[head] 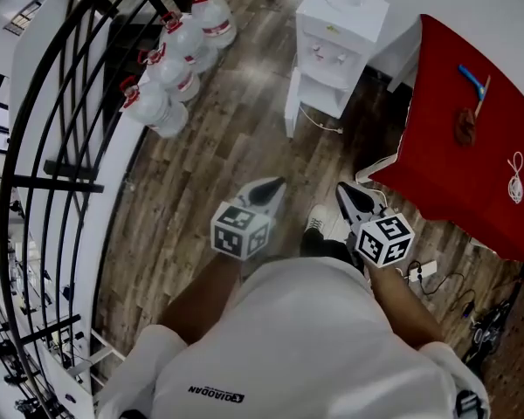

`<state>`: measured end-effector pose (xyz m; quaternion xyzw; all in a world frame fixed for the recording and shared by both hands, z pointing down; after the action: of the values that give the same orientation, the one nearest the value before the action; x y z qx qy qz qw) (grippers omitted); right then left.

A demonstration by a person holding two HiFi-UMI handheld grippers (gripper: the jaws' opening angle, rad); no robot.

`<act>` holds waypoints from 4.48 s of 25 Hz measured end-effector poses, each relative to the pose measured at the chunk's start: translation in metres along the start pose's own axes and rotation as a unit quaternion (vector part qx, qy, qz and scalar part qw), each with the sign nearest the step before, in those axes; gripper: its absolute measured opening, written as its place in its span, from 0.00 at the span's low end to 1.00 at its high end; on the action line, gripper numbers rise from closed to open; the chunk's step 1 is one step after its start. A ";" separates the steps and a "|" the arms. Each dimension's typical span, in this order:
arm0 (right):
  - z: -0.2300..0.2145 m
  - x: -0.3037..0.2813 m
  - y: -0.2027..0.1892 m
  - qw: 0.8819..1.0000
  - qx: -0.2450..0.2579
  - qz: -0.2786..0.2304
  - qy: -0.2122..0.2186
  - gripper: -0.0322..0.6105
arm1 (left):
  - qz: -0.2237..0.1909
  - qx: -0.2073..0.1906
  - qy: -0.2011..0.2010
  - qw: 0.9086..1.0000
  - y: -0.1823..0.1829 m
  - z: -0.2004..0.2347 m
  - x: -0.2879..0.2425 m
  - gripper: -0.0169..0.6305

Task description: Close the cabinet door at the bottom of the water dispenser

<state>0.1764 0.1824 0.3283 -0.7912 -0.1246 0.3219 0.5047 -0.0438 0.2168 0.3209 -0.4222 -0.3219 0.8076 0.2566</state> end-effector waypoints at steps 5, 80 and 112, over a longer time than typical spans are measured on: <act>-0.054 -0.025 0.010 1.000 -0.005 0.010 -0.005 0.06 | 0.014 -0.042 0.008 0.999 0.031 0.005 -0.045 0.02; -0.262 -0.550 -0.262 0.918 -0.090 0.347 -0.170 0.36 | 0.298 0.033 0.047 0.953 -0.018 0.380 -0.323 0.03; -0.424 -0.454 -0.252 0.901 -0.181 0.272 -0.285 0.33 | 0.308 0.005 0.029 0.951 0.017 0.334 -0.404 0.03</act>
<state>0.1317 -0.2438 0.8440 -0.7467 -0.0992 0.6302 0.1885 -0.1222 -0.1730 0.6630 -0.5227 -0.1648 0.8364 0.0066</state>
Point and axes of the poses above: the fingertips, and each gripper's own axes: x backward along the fingers, z to its left, y out of its top, the point moved 8 cm from there along x, backward along the fingers, and after that the axes turned 8 degrees about x, right-handed, at the moved point
